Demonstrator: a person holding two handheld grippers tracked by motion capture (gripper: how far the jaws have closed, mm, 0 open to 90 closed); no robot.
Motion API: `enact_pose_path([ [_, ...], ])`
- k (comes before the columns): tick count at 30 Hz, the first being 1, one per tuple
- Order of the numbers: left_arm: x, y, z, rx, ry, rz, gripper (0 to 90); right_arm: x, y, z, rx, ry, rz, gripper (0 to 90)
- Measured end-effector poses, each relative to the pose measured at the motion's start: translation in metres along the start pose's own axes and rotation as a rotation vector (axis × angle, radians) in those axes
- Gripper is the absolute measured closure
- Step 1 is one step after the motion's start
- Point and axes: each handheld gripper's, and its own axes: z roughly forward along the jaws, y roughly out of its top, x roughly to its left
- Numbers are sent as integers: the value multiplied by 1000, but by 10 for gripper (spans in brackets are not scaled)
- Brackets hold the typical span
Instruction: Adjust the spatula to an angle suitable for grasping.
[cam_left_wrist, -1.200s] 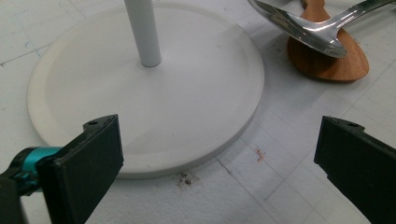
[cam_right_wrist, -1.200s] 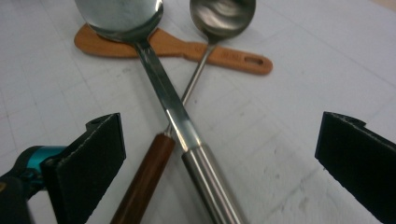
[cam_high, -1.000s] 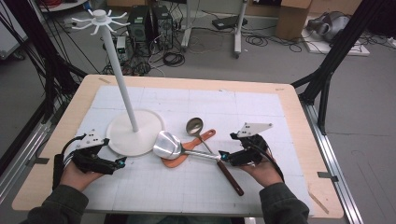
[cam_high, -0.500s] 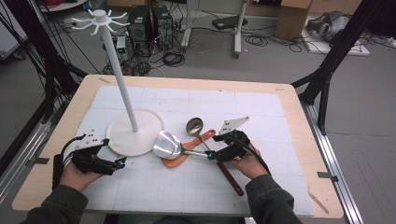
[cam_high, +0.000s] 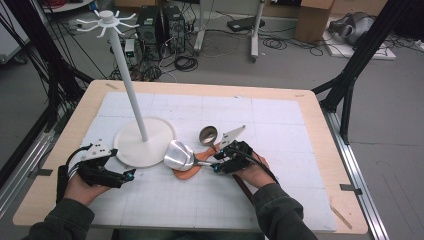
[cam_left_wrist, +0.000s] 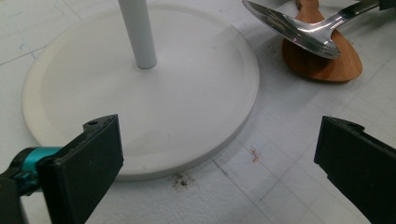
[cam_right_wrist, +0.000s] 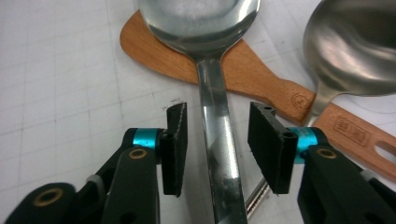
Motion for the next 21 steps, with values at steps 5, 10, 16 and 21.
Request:
enact_pose_path([
  [5, 0, 0, 0, 1, 0, 1, 17, -2, 3, 10, 26, 18, -20, 605],
  [10, 0, 0, 0, 1, 1, 2, 17, -2, 7, 17, 59, 36, -58, 682],
  [16, 0, 0, 0, 4, -2, 3, 17, -6, 9, 19, 66, 51, -77, 727],
  [21, 0, 0, 0, 5, 0, 2, 17, -8, 9, 20, 62, 74, -78, 736],
])
